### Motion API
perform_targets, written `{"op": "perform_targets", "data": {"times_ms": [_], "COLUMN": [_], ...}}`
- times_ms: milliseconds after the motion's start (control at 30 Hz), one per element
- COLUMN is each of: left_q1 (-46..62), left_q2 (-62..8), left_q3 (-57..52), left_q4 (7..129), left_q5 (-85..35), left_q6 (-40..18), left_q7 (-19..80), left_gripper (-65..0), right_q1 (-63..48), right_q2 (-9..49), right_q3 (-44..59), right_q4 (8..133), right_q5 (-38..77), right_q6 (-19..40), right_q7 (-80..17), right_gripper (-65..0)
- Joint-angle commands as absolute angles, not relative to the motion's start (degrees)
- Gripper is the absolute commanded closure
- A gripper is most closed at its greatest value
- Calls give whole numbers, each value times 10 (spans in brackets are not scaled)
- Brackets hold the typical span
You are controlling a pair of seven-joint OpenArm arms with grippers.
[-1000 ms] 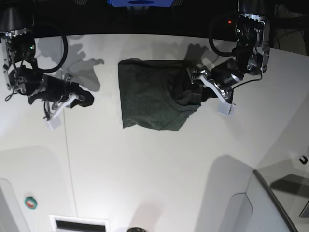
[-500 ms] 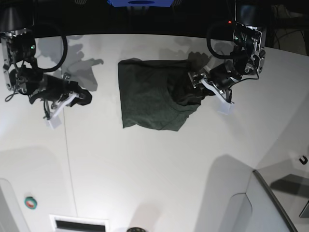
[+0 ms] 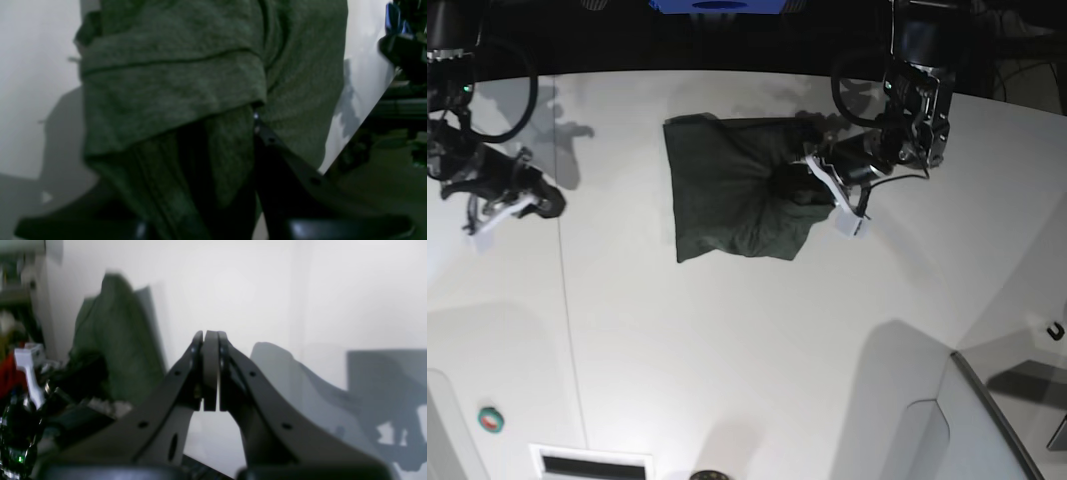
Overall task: Layout the t-shirt on the table in an organized manner, then fold the t-shirt properly
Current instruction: 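Grasp the bundle edge with the left gripper and tuck it under, then press and smooth the bundle with the left gripper, then release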
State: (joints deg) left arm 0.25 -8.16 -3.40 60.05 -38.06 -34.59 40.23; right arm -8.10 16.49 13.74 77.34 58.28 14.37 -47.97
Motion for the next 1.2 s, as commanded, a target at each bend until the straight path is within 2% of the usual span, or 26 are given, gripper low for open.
{"op": "perform_targets", "data": {"times_ms": [0, 233, 467, 667, 800, 1000, 1167], "left_q1": [-11, -86, -192, -276, -312, -311, -314], "left_q2": [-98, -150, -225, -274, -264, -196, -143], "left_q3": [-36, 41, 310, 484, 548, 555, 556], "left_q4": [605, 610, 636, 677, 694, 718, 714], "left_q5": [-357, -357, -357, -351, -269, -126, -87], "left_q6": [-326, -326, -326, -326, -326, -328, -329], "left_q7": [406, 476, 516, 514, 512, 512, 515], "left_gripper": [0, 0, 0, 0, 0, 0, 0], "right_q1": [-80, -110, -116, -116, -114, -113, -114], "right_q2": [175, 175, 175, 174, 172, 171, 171], "right_q3": [157, 226, 229, 230, 230, 230, 231], "right_q4": [784, 785, 785, 786, 786, 786, 786], "right_q5": [594, 594, 594, 596, 597, 597, 597], "right_q6": [154, 154, 154, 154, 154, 154, 154], "right_q7": [-473, -473, -473, -473, -473, -473, -470], "right_gripper": [-6, -8, -8, -8, -8, -8, -8]}}
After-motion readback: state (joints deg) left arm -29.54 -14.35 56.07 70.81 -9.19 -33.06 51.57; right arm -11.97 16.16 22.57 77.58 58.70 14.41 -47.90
